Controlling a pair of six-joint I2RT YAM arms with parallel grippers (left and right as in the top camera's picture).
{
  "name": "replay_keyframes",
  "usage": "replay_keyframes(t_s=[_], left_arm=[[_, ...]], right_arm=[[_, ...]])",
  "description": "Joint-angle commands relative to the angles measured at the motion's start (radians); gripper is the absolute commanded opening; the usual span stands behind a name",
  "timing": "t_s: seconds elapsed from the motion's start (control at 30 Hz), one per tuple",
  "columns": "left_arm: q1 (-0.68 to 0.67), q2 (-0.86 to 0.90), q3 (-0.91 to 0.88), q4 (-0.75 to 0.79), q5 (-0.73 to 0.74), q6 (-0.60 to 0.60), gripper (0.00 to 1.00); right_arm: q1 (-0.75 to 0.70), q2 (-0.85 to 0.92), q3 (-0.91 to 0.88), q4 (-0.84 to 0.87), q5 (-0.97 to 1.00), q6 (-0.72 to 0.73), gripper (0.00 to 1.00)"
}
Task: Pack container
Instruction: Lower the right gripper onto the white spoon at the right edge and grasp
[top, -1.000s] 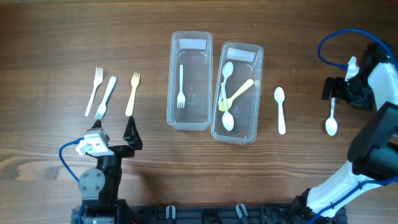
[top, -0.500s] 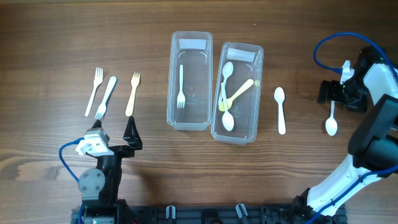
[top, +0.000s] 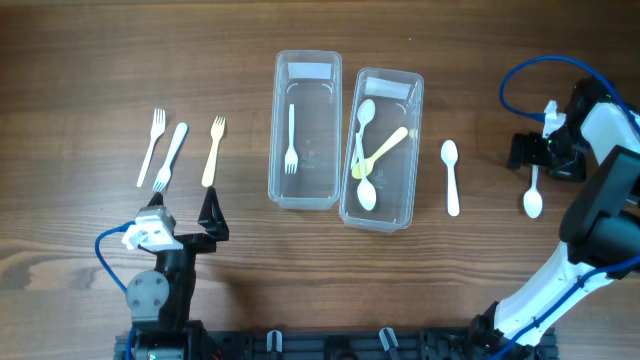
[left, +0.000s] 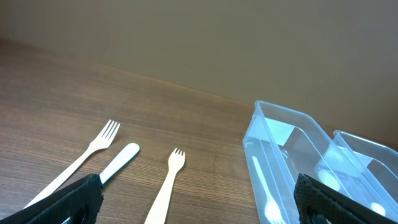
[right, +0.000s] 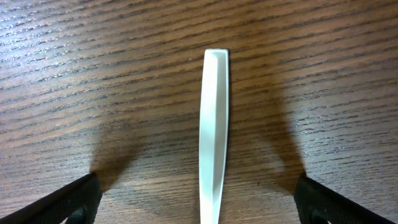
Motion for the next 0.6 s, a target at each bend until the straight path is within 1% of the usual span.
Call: replay_keyframes(t_s=[0.0, 0.07, 0.13, 0.17, 0.27, 0.3, 0.37, 0.57], left_arm=[[-0.001, -0.007, -0.005, -0.004, -0.002, 0.009, 1.0], [-0.001, -0.007, -0.005, -0.004, -0.002, 0.009, 1.0], [-0.001, -0.007, -0.005, -0.004, -0.002, 0.009, 1.0], [-0.001, -0.007, -0.005, -0.004, -0.002, 0.009, 1.0], [-0.001, -0.007, -0.005, -0.004, -0.002, 0.009, 1.0], [-0.001, -0.007, -0.005, -0.004, -0.002, 0.009, 1.0], [-0.001, -0.007, -0.005, -0.004, -0.002, 0.009, 1.0], [-0.001, -0.007, -0.005, -0.004, -0.002, 0.009, 0.99]], right_arm=[[-0.005, 0.022, -0.01, -0.006, -0.019, -0.026, 0.84], [-0.005, 0.022, -0.01, -0.011, -0.02, -0.023, 0.7], [-0.005, 0.022, -0.009, -0.015, -0.02, -0.022, 0.42], [-0.005, 0.022, -0.009, -0.016, -0.019, -0.021, 0.33], [-0.005, 0.022, -0.008, -0.021, -0.019, 0.001, 0.15], [-0.005, 0.022, -0.005, -0.027, -0.02, 0.005, 0.1], [-0.004, 0.021, 0.008, -0.043, -0.02, 0.012, 0.06], [-0.001, 0.021, 0.159, -0.172, -0.034, 0.056, 0.04]])
